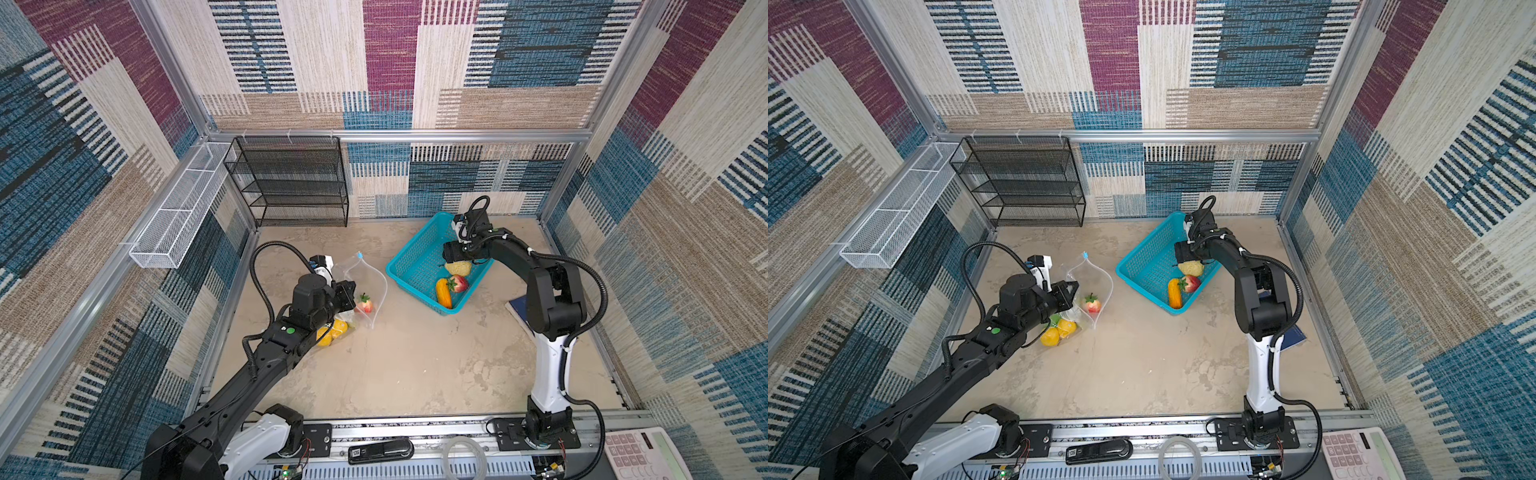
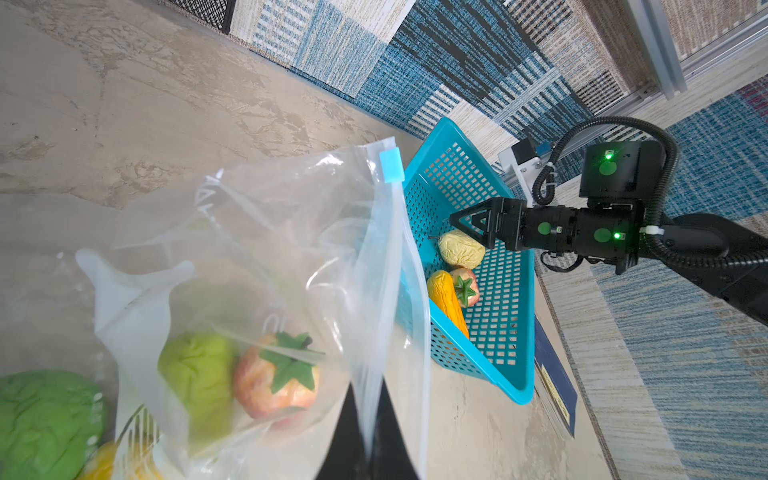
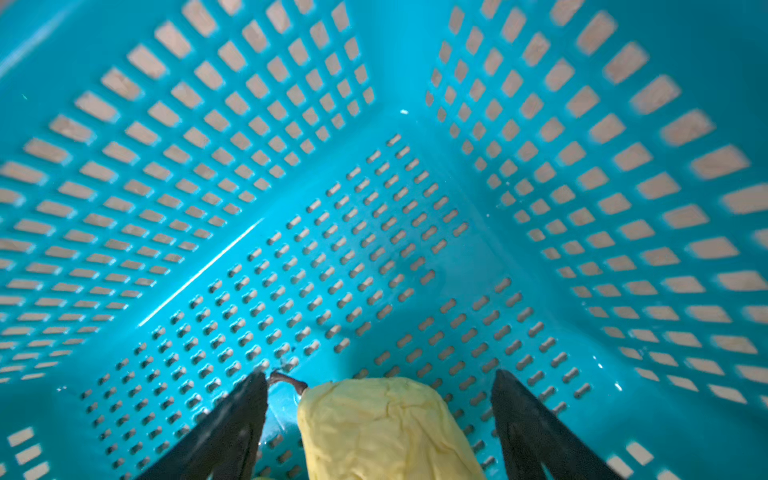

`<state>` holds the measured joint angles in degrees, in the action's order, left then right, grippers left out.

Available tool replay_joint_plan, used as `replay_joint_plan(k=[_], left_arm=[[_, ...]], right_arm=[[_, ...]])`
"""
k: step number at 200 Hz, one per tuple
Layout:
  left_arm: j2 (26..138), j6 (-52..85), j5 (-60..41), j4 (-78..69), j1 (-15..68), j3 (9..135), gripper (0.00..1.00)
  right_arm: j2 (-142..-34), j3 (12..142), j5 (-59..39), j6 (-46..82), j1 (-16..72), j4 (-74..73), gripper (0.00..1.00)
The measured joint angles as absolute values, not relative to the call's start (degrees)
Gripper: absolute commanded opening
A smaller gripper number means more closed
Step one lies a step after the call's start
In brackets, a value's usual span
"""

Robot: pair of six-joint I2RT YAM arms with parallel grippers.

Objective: Place the food in the zip-top bag and seal the zipper
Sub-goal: 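Lower the right gripper onto the pale yellow chayote and grasp it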

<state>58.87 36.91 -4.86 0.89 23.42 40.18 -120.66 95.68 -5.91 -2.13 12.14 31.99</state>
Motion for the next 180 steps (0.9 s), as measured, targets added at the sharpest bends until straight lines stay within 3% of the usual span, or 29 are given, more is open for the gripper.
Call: replay_joint_plan(k=[78,180], left_arm=[[58.9,36.9,-4.9,0.9,23.4,40.2,0.00],[58.8,36.9,-4.9,0.9,23.4,40.2,0.00]], right_arm=[[-117.2,92.1,-0.9,-6.8,13.4,34.8,0.93],[-124.8,99.0,3.3,-8.2,13.5,35.9,0.90]])
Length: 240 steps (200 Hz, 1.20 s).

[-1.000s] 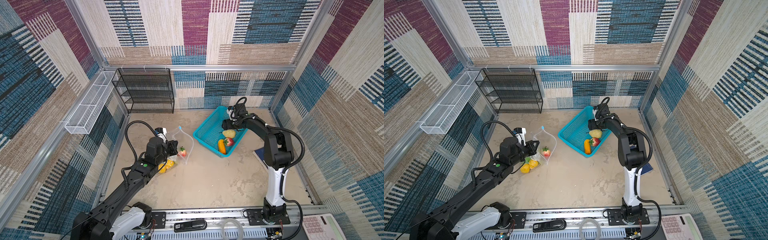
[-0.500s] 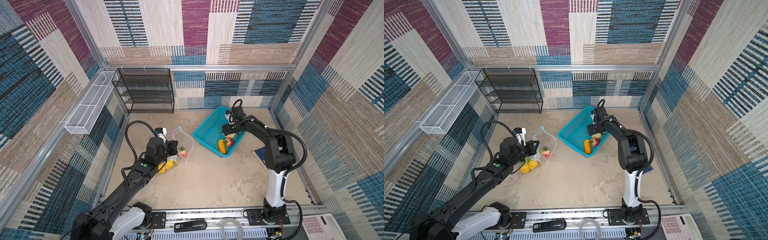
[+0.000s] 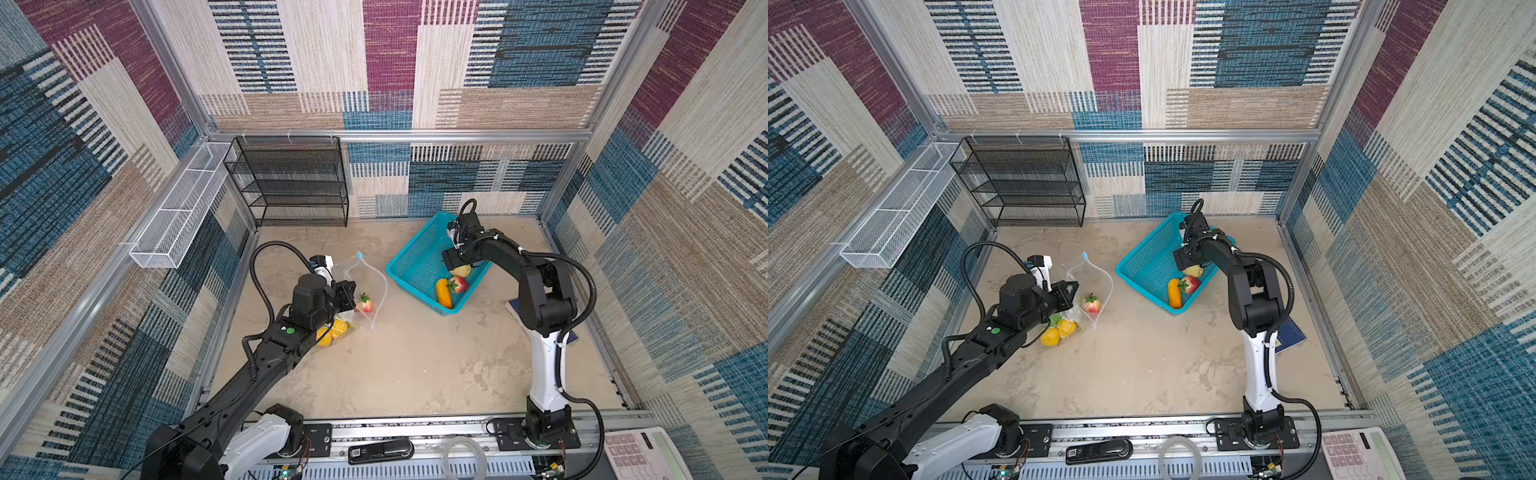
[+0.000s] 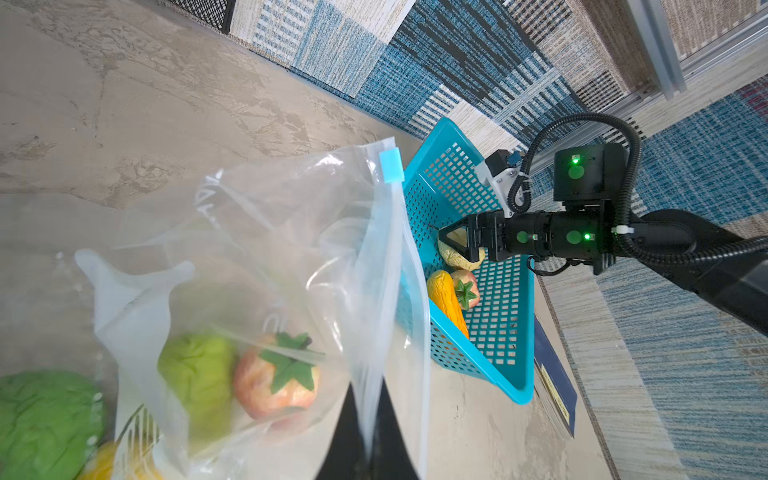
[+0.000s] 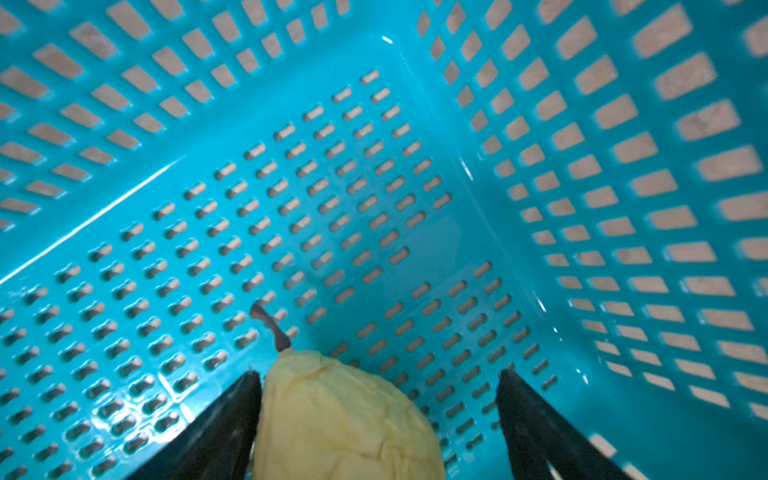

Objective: Place the food in the zip-top bag and seal the zipper
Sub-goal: 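Lower the right gripper onto the pale yellow chayote and grasp it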

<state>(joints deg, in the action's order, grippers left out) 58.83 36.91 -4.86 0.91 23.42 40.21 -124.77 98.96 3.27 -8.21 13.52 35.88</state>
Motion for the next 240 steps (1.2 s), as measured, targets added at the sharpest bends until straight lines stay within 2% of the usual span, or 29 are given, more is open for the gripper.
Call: replay_joint_plan(k=[60,123,196,240], left_arm=[[58.8,36.9,-4.8,1.0,23.4,40.2,0.00],[59.4,36.9,-4.9,0.8,23.4,40.2,0.00],[60.0,36.9,-4.9,0.9,23.4,41.0,0.00],[60.2,36.9,-4.9,0.8,23.4,41.0,0.00]], right_arm=[[-125.8,100.6,3.0,-7.5,13.5,36.1,0.88],[-122.7,94.5,2.6,-7.3,13.8,37.5,0.88],[-122.6,93.8,3.0,-6.5,13.8,37.3,0.56],[-118.2,93.7,1.1,-5.8,13.8,35.1,0.52]])
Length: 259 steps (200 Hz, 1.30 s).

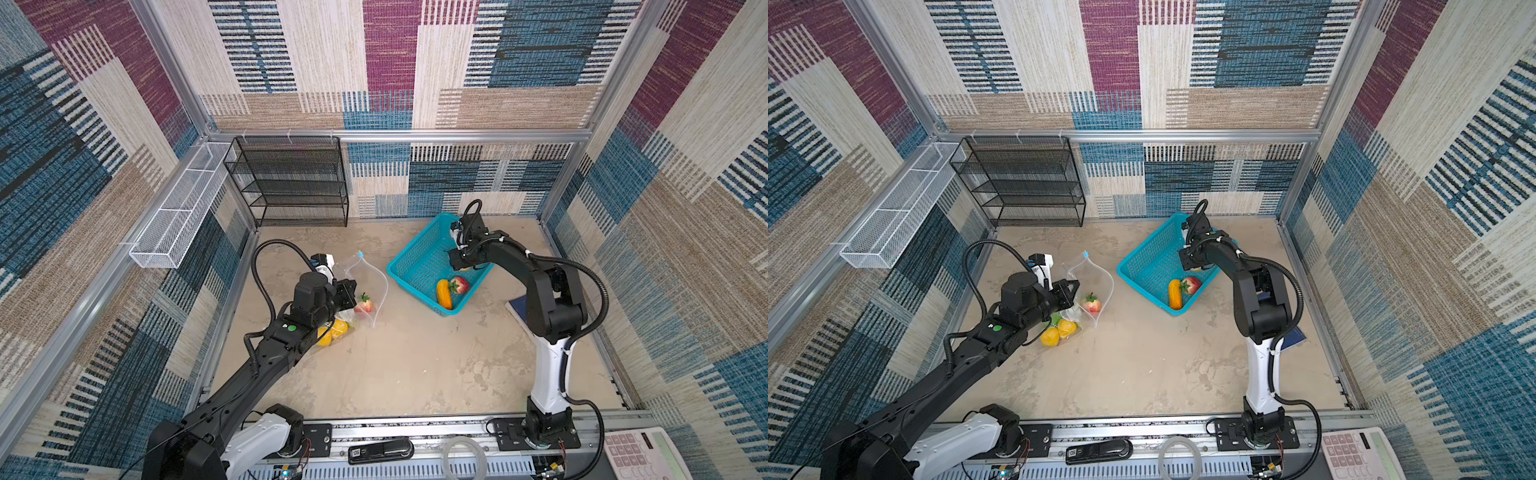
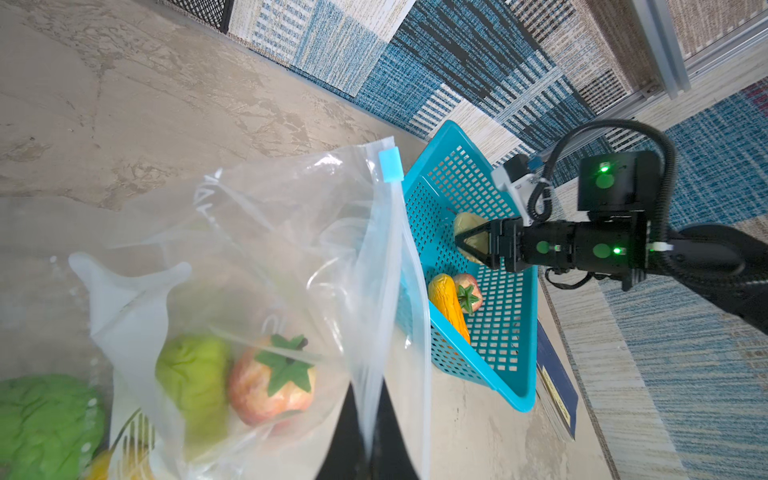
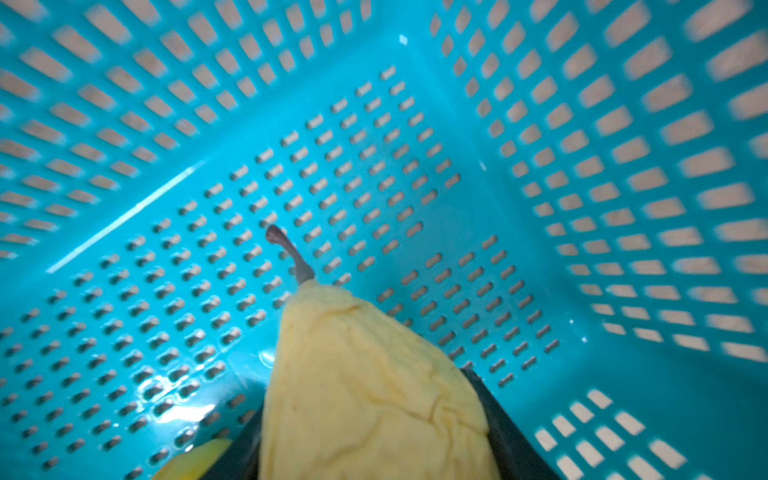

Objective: Place the food in the zip-top bag and seal the zipper
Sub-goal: 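Lower the right gripper onto the pale yellow chayote and grasp it, then carry the pale yellow chayote into the bag mouth and release it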

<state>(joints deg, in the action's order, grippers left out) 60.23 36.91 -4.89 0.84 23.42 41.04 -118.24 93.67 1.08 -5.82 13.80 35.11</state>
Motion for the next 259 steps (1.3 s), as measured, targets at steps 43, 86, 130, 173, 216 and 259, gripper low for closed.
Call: replay_joint_plan(k=[43,86,130,173,216,259], left_arm=[[60.4,37.2,-4.9,0.2,23.4,40.8,0.00],[60.7,37.6,-4.9,-0.6,23.1,39.9,0.00],[60.7,38.0,-5.1,-1.4,22.9,39.6,0.00],[60.8,38.9,-6.2,-1.5,22.7,39.2,0.00],[61.2,39.0,-6.2,-1.9,22.7,39.2,0.00],[61.2,39.0,-6.8,-2.4,22.7,39.2,0.00]], right_arm=[[-112.7,93.3,-7.2,-5.3,14.0,31.5,0.51],[-108.4,92.1,-21.7,-5.2,18.9,28.8,0.50],[-106.1,89.8,-34.0,-5.4,26.0,25.2,0.49],[-103.0,83.3,-42.2,-0.5,30.6,17.3,0.48],[-102.2,77.2,-42.7,7.0,34.5,9.6,0.48],[-105.6,79.3,-39.4,10.7,38.0,8.0,0.48]])
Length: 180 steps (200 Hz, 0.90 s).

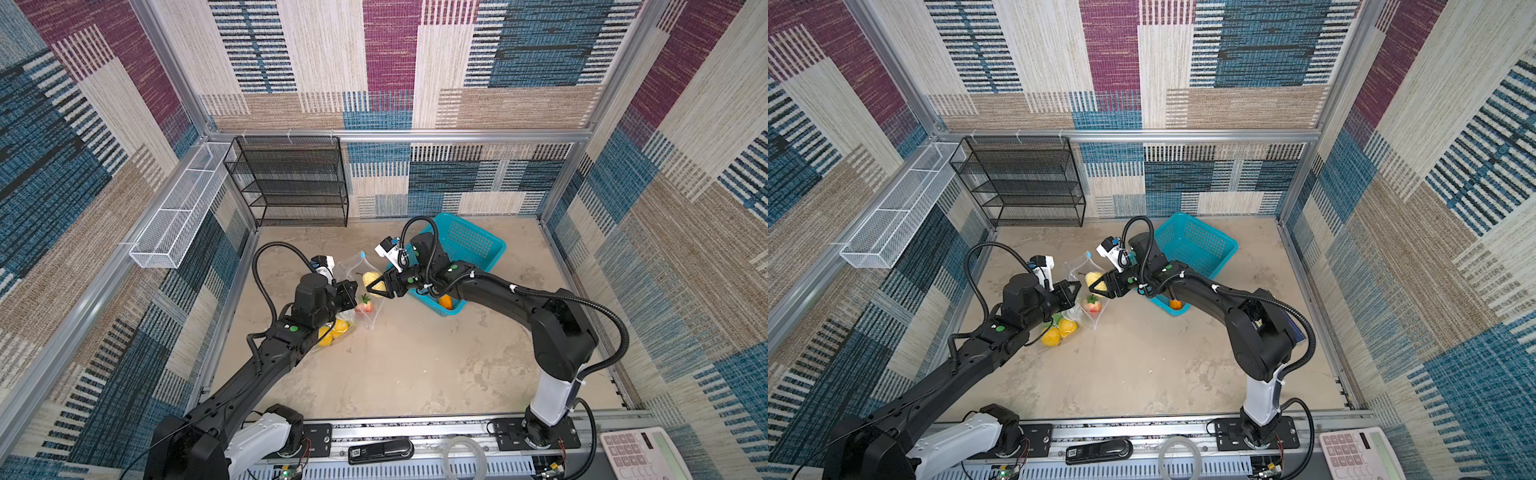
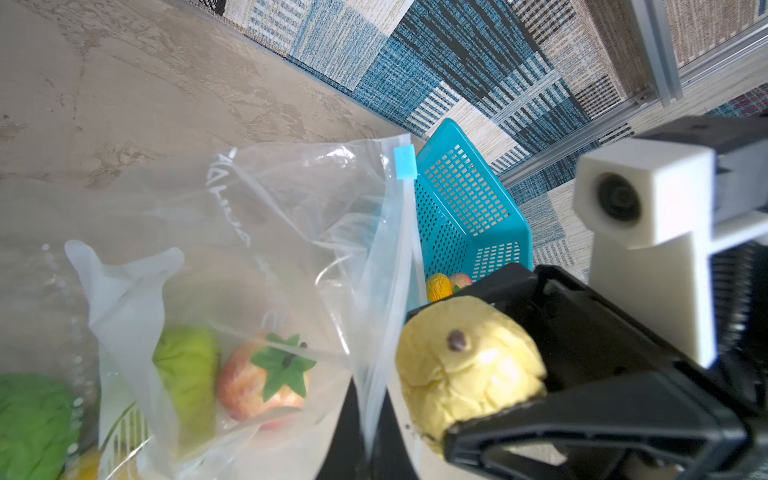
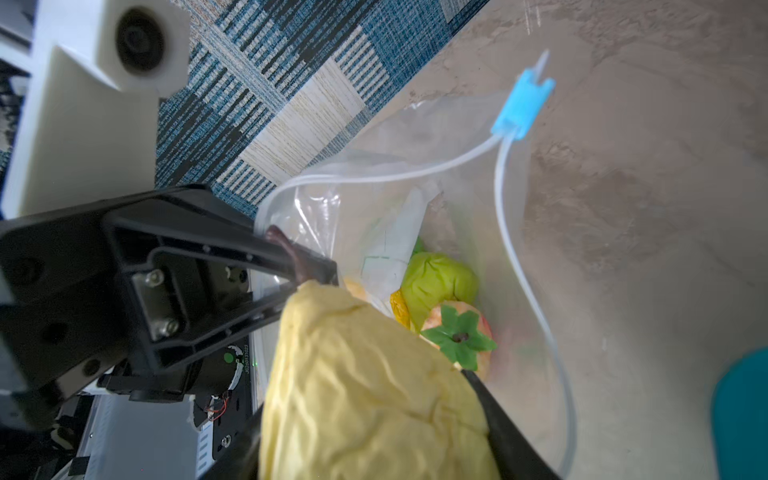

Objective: Place the food in the zip-top bag and seal the zipper
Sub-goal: 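Carry the pale yellow chayote into the bag mouth and release it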

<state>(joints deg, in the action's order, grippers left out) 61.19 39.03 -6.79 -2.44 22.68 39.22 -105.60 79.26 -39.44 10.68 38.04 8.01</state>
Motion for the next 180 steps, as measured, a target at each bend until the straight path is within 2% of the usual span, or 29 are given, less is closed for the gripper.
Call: replay_joint_plan(k=[75,99,127,148,180], left_arm=[[61.3,39.0,-10.1,-4.3,22.7,39.3,0.00],[61.1,39.0,-10.7,-4.3,22.7,39.3,0.00],[60.3,39.0,-10.5,-4.3,22.7,39.0,0.00],[59.5,39.0,-9.3,-4.3,22.7,38.4,0.00],[58.5,39.2,-7.6,-4.0,22.7,38.2,0.00]], right_arm=[[-111.9,86.1,-28.1,15.2,40.4,9.4,0.50],[-114.4,89.5,-23.8,15.4,42.5,11.0,0.55],[-115.6,90.8,-20.3,15.4,44.4,12.5,0.66],[-115.3,90.9,-19.3,15.0,44.4,13.2,0.75],[-112.2,90.2,-18.9,13.6,44.4,13.3,0.82]])
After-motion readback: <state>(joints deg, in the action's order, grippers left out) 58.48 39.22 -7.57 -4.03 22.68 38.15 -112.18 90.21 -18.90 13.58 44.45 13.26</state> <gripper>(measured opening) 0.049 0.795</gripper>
